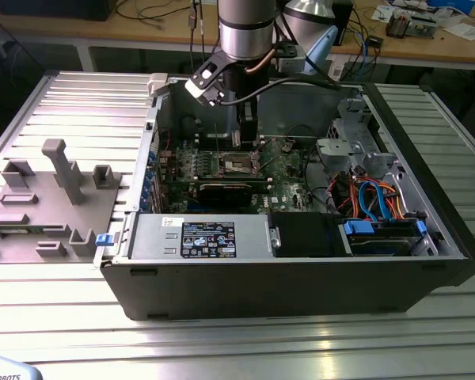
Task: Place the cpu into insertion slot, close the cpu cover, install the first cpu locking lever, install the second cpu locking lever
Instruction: 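Place the cpu into insertion slot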
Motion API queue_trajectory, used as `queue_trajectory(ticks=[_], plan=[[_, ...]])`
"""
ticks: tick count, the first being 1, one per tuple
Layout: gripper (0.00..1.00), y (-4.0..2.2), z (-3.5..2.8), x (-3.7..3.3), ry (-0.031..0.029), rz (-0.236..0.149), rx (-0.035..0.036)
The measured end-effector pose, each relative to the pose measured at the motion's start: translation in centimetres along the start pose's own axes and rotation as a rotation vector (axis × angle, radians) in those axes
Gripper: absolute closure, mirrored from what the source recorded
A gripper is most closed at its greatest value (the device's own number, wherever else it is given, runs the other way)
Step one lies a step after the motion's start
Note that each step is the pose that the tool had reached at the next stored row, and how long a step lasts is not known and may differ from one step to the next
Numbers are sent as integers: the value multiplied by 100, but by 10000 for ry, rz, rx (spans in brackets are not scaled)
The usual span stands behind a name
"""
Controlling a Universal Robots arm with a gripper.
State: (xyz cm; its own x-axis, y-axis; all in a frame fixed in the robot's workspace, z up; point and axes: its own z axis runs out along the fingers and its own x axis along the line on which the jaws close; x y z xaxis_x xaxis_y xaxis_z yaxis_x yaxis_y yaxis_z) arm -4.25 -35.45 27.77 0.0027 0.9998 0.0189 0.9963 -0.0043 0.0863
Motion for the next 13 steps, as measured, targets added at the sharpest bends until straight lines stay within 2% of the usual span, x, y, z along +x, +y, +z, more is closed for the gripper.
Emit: queue_trajectory(ticks=[13], plan=[[45,-4,34,0,2,0,-1]])
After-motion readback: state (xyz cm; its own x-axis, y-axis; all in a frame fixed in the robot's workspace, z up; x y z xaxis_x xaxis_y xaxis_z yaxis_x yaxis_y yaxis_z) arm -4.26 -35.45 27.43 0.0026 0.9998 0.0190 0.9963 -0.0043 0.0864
